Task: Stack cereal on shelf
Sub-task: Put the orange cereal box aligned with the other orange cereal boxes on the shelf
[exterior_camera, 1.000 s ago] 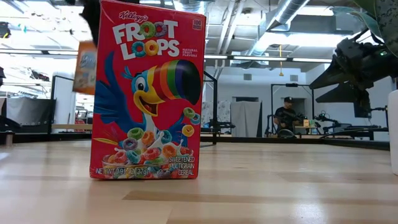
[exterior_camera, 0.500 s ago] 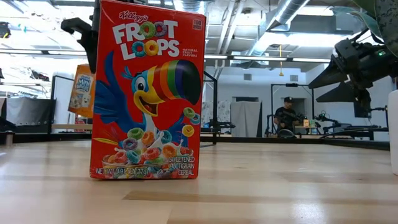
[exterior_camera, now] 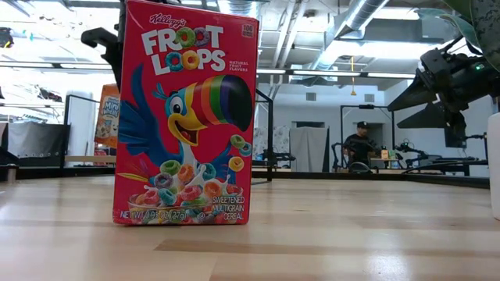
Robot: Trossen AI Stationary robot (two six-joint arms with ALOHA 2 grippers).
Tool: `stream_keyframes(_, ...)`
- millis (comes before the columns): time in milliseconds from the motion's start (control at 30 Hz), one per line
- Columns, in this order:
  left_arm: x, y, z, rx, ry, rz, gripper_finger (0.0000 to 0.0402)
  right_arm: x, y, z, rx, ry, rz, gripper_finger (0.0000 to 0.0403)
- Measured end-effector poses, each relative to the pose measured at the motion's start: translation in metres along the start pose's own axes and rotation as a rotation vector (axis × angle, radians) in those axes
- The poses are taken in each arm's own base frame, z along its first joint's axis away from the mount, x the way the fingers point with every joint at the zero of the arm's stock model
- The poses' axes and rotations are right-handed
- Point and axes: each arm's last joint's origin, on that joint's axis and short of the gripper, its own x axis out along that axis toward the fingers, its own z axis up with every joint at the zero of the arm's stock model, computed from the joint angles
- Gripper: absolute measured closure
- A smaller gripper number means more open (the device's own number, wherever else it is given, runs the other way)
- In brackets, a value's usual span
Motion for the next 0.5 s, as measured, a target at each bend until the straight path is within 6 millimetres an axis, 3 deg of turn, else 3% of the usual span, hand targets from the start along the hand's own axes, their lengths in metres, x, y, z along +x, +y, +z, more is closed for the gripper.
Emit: stream_keyframes(500,0.0004,0.0087,-0.0095,-0.015,-0.028,0.015,0.0256,0.0000,0.0001,0.0000,-0.001,0.001,0.001,0.0086)
